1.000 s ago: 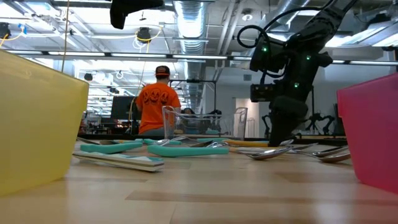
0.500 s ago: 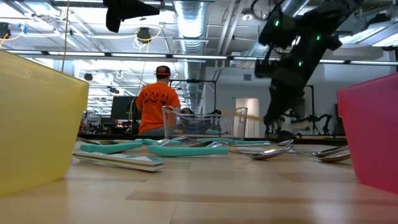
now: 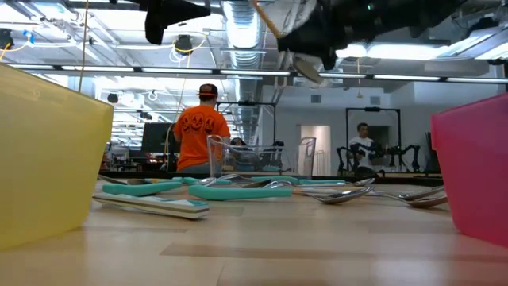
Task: Sort silverware by color (type)
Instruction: Put the yellow spoon into the yellow bin
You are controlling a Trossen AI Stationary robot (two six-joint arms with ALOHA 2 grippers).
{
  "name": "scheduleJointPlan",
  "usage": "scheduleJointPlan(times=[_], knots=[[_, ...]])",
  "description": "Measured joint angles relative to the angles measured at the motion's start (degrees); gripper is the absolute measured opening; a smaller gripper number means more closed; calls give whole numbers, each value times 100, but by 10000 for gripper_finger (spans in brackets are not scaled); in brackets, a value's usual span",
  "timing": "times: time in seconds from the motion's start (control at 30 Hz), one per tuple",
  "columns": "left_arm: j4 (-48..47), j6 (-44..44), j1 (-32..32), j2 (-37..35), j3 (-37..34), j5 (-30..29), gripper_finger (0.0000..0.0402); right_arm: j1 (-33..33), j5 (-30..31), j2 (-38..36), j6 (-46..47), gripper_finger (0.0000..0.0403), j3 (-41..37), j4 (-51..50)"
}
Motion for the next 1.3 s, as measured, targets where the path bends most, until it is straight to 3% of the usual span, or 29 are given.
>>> scheduleJointPlan(times=[0.2,0.33,0.73,1.3], knots=[[595,-19,10,2,-303,130,155,180,4,494,-339,54,0,1366],[1019,-24,10,4,-515,164,155,208,4,842,-339,54,90,1761],[1911,66,10,462,-670,549,160,206,-199,1762,-389,54,992,1835],[2584,311,28,837,-670,682,160,199,-396,1770,-385,54,1132,1507]])
